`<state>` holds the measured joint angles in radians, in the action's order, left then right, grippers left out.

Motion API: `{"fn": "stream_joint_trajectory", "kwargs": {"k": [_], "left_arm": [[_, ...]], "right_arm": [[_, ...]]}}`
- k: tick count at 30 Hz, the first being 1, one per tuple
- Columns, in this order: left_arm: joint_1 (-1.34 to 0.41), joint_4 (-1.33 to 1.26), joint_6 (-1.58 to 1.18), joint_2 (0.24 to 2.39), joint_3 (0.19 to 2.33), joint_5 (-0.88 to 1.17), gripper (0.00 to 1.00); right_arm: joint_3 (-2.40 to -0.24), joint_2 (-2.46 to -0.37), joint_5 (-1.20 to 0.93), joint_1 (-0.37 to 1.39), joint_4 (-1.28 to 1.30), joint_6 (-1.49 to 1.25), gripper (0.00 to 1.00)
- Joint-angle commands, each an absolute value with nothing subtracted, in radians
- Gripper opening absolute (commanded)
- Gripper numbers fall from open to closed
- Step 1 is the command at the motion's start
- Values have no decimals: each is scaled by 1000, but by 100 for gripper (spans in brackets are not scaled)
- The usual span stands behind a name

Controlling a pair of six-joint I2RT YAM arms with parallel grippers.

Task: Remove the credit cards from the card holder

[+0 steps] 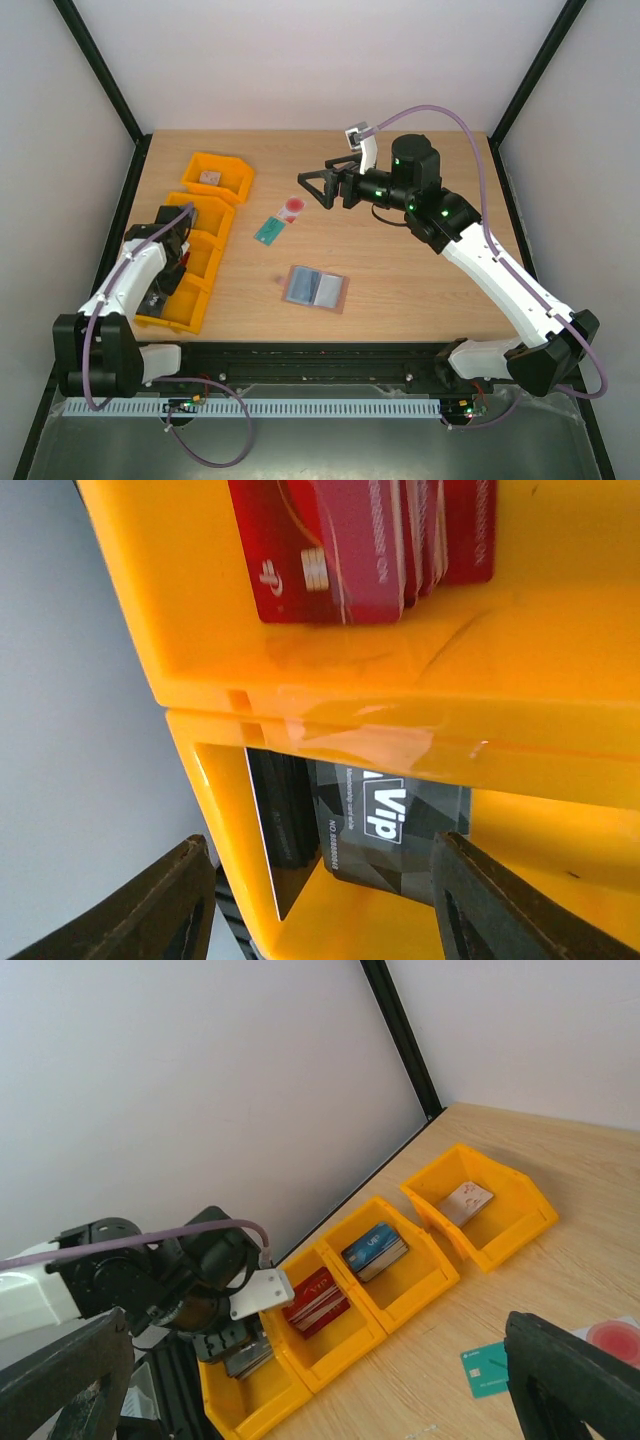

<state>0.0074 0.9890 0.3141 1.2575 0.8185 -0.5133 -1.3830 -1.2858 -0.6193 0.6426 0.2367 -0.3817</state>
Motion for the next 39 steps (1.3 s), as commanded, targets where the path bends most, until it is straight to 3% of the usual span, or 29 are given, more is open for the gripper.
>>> {"fn": "stream_joint_trajectory", "kwargs": {"k": [1, 4, 11, 17, 21, 27, 34, 39], "left_arm": [[-6, 1045, 332, 1225, 867, -441, 60], [-4, 1015, 331, 1224, 842, -508, 54], [59, 957, 375, 1241, 779, -575, 54], [149, 933, 444, 1195, 780, -602, 65], [203, 896, 500, 1186, 749, -612, 85], [225, 855, 524, 1227, 715, -574, 87], [269, 766, 565, 1273, 706, -581, 78], [312, 736, 583, 1319, 719, -581, 55]], "right_arm": [[-1404, -1274, -628, 641, 240, -358, 99], [-1389, -1271, -632, 641, 230, -360, 99], [-1339, -1228, -609, 641, 217, -343, 99], [-1328, -1224, -623, 641, 213, -344, 99], [-1301, -1199, -627, 641, 210, -346, 99], [-1286, -1155, -613, 641, 235, -326, 99], [-1280, -1150, -613, 641, 234, -327, 99], [-1276, -1147, -612, 641, 228, -333, 99]]}}
